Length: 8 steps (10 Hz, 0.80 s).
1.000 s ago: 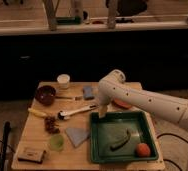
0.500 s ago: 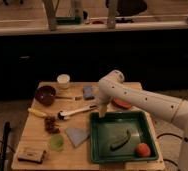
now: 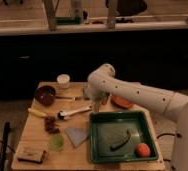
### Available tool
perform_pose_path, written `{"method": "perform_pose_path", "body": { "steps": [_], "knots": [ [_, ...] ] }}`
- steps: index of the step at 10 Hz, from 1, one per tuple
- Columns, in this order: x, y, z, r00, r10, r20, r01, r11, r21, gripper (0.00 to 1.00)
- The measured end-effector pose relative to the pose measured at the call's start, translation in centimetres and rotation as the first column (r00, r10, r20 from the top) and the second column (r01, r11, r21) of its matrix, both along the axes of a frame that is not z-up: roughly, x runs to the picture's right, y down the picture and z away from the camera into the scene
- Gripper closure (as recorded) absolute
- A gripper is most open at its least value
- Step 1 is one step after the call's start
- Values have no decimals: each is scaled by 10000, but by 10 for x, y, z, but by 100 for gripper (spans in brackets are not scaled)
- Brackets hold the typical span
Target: Place brush in plastic cup
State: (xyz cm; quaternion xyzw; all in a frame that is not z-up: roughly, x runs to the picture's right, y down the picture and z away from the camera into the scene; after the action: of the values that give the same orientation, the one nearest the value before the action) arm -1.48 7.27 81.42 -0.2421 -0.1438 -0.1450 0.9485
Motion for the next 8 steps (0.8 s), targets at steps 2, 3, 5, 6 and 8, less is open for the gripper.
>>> {"method": "perform_pose_path", "body": {
  "steps": [2,3,5,6,8],
  "knots": [
    [-35,-5,-3,9978,-498,433,506,9986,-171,20],
    [-45,-3,-1,9964,-625,579,640,9977,-239,20],
    [-60,5,8,9944,-707,781,745,9961,-469,20],
    [-64,11,13,9942,-699,823,749,9954,-595,20],
    [-67,21,25,9946,-587,851,658,9944,-823,20]
  ]
}}
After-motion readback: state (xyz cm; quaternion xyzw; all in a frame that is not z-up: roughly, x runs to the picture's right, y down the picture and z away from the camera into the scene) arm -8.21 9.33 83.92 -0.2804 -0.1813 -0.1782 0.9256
